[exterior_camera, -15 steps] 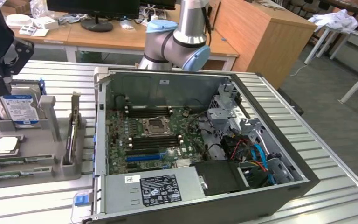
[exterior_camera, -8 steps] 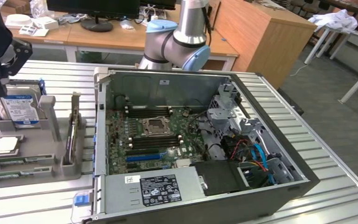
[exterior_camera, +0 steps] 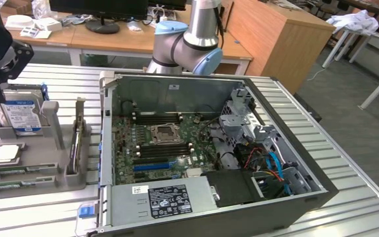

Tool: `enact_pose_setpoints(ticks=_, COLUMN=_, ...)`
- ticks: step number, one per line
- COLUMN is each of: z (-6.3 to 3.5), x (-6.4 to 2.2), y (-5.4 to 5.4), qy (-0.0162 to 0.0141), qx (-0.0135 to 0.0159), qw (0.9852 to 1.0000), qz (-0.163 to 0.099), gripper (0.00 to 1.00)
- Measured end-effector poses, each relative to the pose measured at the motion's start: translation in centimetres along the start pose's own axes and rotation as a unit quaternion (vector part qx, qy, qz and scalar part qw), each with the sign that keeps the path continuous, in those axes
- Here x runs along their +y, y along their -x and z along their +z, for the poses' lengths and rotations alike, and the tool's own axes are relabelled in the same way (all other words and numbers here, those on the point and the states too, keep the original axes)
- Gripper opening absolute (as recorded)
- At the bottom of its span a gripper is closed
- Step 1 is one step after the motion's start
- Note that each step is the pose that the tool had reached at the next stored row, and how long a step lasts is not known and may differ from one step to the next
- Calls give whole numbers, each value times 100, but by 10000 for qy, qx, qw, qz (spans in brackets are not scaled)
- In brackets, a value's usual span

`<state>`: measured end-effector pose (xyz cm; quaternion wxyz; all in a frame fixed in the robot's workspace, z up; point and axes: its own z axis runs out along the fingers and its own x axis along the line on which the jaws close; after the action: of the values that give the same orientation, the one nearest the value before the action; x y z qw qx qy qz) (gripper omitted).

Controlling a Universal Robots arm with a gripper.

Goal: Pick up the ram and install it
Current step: 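Pick up the ram and move it above insertion slot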

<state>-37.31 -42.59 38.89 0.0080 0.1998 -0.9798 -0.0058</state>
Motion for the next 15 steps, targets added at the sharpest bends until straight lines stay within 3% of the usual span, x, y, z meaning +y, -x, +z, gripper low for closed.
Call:
enact_pose_setpoints(ticks=4, z=2, x=0, y=0, qy=0, qx=17, qw=9993, qz=-365, gripper=11)
enact_pose_setpoints(ticks=8, z=1, x=0, y=0, qy=2, qx=41, qw=9974, qz=-723, gripper=11)
enact_pose_setpoints(ticks=12, z=4, x=0, y=0, qy=2, qx=57, qw=9940, qz=-1091, gripper=11)
enact_pose_setpoints(ticks=15, z=18, x=-1, y=1, qy=-3, qx=62, qw=9907, qz=-1358, gripper=11)
